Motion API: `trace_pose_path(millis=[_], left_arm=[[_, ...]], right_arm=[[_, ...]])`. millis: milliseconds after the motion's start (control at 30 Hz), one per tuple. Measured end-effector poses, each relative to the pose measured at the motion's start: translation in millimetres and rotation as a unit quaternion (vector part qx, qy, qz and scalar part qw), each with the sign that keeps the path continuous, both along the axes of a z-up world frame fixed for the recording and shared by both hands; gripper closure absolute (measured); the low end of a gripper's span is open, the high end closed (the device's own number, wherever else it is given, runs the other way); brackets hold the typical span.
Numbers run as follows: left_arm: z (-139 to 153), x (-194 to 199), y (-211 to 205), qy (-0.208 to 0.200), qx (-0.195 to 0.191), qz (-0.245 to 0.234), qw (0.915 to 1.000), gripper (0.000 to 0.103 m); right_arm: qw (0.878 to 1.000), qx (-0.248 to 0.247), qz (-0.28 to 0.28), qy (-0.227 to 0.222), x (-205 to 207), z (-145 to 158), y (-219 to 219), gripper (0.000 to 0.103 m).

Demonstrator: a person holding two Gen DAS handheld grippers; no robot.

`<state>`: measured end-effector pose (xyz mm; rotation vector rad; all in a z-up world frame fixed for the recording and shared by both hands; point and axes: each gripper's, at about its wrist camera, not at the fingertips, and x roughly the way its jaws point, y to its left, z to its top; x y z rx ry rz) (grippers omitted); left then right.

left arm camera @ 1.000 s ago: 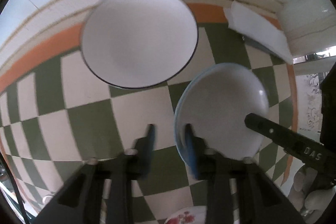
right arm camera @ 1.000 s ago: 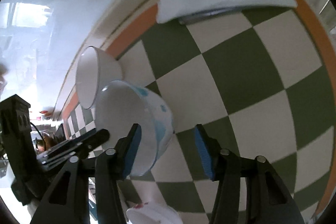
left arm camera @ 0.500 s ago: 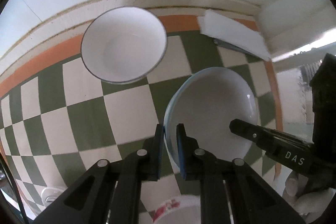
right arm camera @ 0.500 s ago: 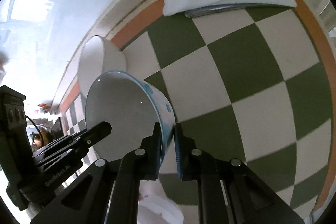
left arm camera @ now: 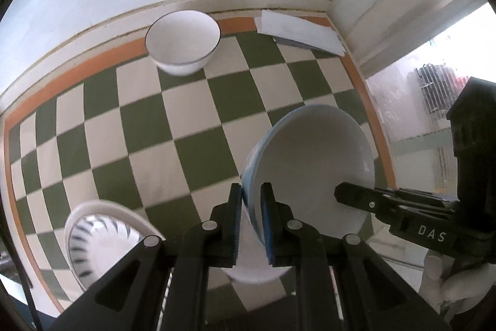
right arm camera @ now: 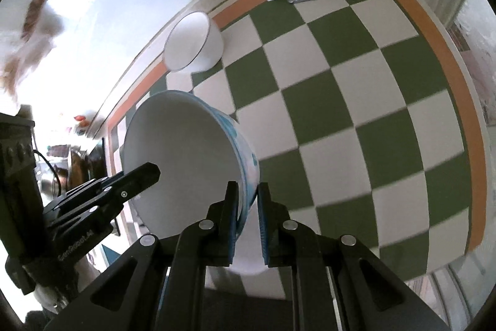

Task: Organize plates and bowls
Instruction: 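Lower the plain white bowl into the blue-dotted bowl with both tools, then lift the nested bowls with both tools and carry them to the black-rimmed bowl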

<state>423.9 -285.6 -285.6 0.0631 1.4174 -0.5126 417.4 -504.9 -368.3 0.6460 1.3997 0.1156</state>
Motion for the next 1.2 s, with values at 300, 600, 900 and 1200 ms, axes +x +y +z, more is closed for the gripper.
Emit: trace_pose_path(millis=[300, 600, 900, 1200], left_arm=[[-17, -34, 23, 0.032, 0.013, 0.003, 0.9994, 0.093], [-62, -40, 23, 0.071, 0.045, 0.000, 0.9965, 0.093], [-86, -44, 16, 0.087, 0.077, -0.012, 0.9931, 0.093], [-86, -45, 16, 0.096, 0.083, -0.010, 0.9918, 0.093]], right_arm=[[1.000, 0.018, 0.013, 0.017, -43, -8, 22, 0.089], [0.998, 0.011, 0.030, 0.059, -46, -54, 38, 0.088], [0.995, -0.003, 0.041, 0.094, -41, -80, 42, 0.088], [0.993, 0.002, 0.050, 0.106, -38, -78, 37, 0.086]])
